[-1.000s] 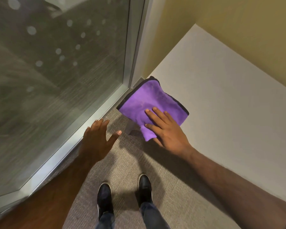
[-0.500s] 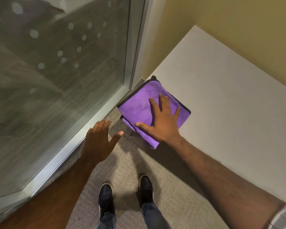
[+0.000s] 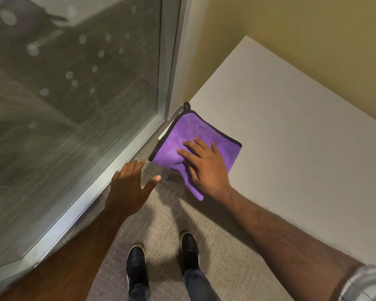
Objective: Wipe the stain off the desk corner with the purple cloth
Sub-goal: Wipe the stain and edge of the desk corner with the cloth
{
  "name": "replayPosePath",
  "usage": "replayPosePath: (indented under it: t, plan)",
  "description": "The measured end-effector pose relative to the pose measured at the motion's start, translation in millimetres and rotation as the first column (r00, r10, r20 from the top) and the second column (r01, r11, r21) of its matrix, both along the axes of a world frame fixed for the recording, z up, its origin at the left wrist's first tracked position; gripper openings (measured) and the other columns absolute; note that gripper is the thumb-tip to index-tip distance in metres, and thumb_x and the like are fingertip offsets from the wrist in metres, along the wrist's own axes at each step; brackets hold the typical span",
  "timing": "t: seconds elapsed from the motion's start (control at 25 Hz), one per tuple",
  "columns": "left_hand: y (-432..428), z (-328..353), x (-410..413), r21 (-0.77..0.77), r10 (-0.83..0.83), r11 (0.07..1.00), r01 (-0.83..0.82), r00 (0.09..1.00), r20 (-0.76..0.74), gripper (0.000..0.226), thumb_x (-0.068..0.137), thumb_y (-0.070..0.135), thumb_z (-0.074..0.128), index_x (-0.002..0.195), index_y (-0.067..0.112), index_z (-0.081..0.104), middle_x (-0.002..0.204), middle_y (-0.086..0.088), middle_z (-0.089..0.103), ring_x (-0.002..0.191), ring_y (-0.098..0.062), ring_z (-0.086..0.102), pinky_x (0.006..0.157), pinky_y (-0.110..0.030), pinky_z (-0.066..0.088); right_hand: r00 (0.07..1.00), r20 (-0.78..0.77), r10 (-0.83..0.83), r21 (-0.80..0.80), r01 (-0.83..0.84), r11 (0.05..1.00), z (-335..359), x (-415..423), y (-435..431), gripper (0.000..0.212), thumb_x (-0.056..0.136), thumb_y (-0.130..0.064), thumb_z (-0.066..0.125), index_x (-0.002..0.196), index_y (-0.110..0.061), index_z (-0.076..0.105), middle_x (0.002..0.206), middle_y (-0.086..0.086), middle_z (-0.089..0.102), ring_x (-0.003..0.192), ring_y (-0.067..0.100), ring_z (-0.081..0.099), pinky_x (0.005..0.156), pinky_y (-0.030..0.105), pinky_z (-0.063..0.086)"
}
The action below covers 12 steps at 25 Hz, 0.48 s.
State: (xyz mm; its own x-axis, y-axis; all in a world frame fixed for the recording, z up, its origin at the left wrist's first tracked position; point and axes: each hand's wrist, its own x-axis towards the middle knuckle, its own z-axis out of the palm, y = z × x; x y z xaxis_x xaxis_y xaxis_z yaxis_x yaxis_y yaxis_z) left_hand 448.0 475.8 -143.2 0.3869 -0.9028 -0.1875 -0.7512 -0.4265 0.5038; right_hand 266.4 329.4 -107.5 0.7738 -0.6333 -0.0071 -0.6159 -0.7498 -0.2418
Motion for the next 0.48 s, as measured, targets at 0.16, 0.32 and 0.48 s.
replayPosePath:
  t: [0.16,0.32,0.48]
  plan:
    - [-15,15,-4,-0.166,0.074,0.983,-0.082,0.996,-0.054,0.082,0.087,0.065,0.039,0.139,0.001,0.046,0.141,-0.021,0.054,0.130,-0.035,0.053,0.105,-0.049,0.044,0.993,0.035,-0.113,-0.032,0.114,0.993,-4,-10,-3,0.039,0.102,-0.042,0.043,0.136,-0.029,0.057,0.151,-0.001,0.047,0.146,0.023,0.033,0.116,0.062,0.020]
    - [-49,31,-14,-0.355,0.068,0.930,-0.100,0.992,-0.102,0.072,0.088,0.049,0.056,0.141,0.003,0.044,0.144,-0.018,0.050,0.134,-0.033,0.049,0.107,-0.046,0.043,0.955,-0.071,-0.288,0.011,0.290,0.957,-8,3,-26,0.062,0.098,-0.065,0.029,0.152,-0.037,0.029,0.166,-0.001,0.014,0.154,0.025,0.006,0.116,0.070,0.001]
    - [-70,36,-13,-0.378,-0.029,0.926,0.015,0.999,-0.031,0.071,0.090,0.047,0.058,0.146,0.007,0.040,0.151,-0.017,0.043,0.142,-0.029,0.039,0.113,-0.045,0.037,0.928,-0.182,-0.324,0.043,0.337,0.940,-6,29,-47,0.083,0.086,-0.083,0.020,0.156,-0.041,0.006,0.168,0.005,-0.004,0.152,0.037,-0.002,0.112,0.075,0.004]
